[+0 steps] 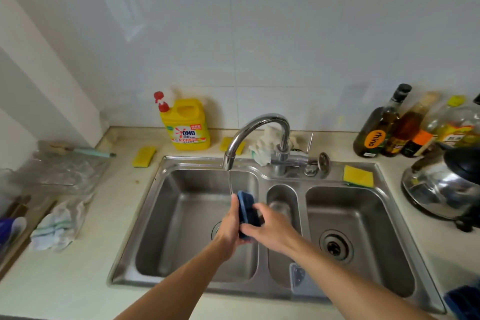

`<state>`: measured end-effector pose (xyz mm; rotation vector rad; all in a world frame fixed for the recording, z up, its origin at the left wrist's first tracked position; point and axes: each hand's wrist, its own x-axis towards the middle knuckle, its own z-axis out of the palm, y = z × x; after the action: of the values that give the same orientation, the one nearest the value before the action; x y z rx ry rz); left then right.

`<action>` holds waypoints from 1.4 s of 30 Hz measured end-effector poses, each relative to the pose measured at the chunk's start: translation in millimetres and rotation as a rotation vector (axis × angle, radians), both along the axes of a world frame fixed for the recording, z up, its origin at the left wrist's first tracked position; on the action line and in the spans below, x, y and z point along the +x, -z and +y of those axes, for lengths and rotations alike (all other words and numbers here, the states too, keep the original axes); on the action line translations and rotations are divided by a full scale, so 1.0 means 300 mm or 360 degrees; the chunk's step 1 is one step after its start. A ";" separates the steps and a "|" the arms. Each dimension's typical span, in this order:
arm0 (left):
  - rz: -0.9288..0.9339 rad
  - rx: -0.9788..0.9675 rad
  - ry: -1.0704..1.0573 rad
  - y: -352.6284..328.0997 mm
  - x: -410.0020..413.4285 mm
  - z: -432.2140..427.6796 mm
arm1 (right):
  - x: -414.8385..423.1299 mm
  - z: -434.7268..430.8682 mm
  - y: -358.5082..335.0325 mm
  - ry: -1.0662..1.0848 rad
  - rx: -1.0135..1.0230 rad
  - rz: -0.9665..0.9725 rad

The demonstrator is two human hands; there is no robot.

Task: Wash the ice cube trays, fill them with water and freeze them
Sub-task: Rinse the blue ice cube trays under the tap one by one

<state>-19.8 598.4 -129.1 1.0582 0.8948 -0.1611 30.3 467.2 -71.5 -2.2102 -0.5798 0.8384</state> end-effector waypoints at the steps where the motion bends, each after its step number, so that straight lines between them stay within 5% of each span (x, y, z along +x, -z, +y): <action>1: 0.0002 0.0005 -0.0001 -0.005 0.012 0.002 | 0.011 0.004 -0.002 0.0001 0.0000 0.0017; 13: 0.0139 0.0071 -0.0183 -0.042 0.116 0.075 | 0.126 0.095 -0.037 -0.0062 0.0046 0.0118; 23: 0.0215 0.0062 0.0058 0.032 0.200 0.219 | 0.188 0.236 0.032 0.0114 0.0012 0.0333; 34: 0.0322 0.0707 0.0483 0.084 0.258 0.427 | 0.226 0.311 0.129 0.0369 0.0131 0.0436; 42: 0.0340 0.0461 0.0573 0.123 0.288 0.571 | 0.305 0.160 0.158 0.0578 -0.0083 0.0417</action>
<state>66.5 769.8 -165.8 1.4905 0.9301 -0.4625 121.6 515.2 -118.9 -2.1161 -0.0278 0.9322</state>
